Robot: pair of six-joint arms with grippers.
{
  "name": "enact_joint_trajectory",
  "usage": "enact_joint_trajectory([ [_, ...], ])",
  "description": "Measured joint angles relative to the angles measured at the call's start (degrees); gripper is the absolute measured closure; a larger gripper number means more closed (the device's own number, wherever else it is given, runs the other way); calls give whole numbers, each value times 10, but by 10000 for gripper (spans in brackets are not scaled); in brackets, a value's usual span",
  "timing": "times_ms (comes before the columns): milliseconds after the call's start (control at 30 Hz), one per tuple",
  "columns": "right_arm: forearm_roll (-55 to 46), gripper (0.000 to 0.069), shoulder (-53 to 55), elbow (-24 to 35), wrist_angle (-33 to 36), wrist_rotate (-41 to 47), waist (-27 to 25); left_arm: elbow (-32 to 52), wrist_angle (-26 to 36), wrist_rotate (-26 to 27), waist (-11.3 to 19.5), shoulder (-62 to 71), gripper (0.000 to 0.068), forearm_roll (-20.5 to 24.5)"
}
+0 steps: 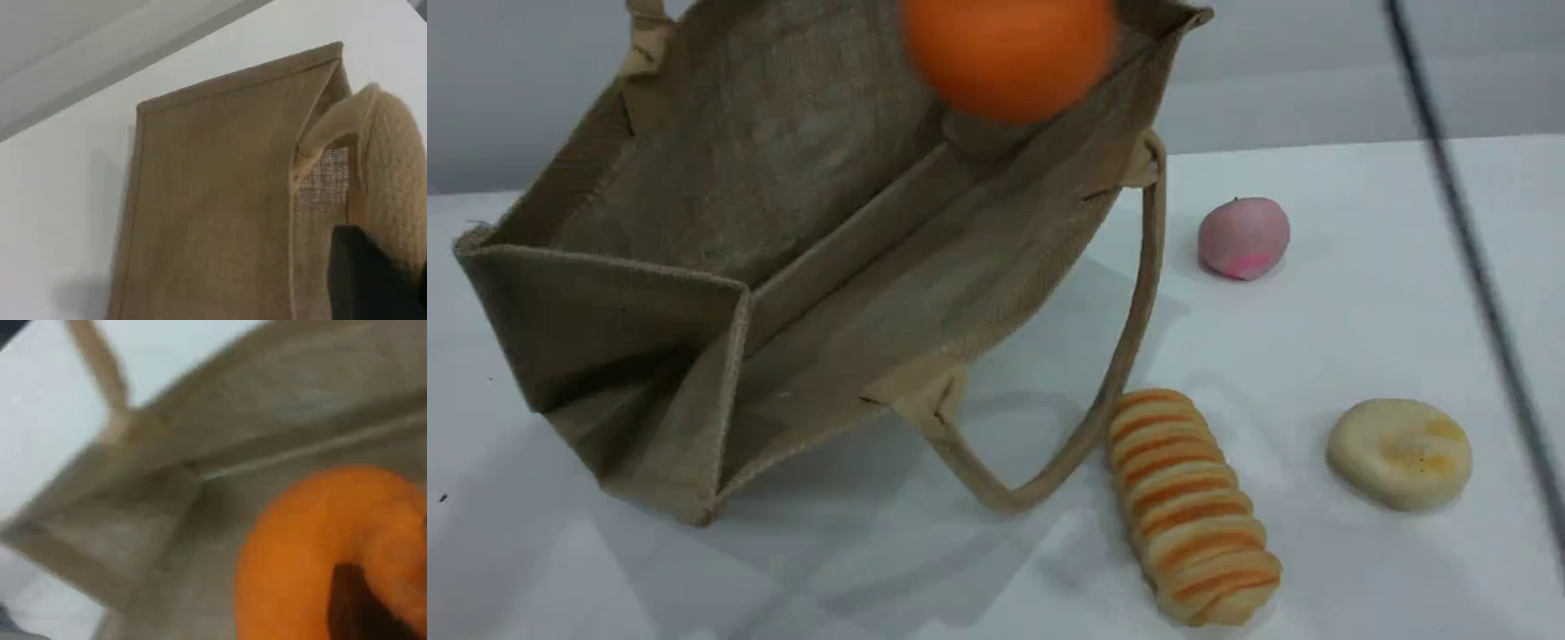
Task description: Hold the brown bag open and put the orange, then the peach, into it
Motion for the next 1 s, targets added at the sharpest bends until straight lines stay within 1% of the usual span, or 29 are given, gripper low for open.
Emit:
enact_joint_trajectory([
  [200,49,668,53,0,-70,-3,57,0,0,-1,0,0,607,0],
  [333,81,668,102,0,-138,-24,89,0,0,-1,0,0,607,0],
  [467,92,668,153,0,-218,-26,107,0,0,-1,0,6,607,-3],
  [633,104,668,207,-1,-301,-24,112,0,0,1,-1,15,607,-15],
  [733,104,668,226,-1,-327,-24,118,0,0,7,-1,16,607,-15],
  [867,101,668,247,-10,-328,-24,131,0,0,11,-1,16,607,-15],
  [1000,93,664,275,-40,-332,-32,138,0,-1,11,-1,16,607,-14],
])
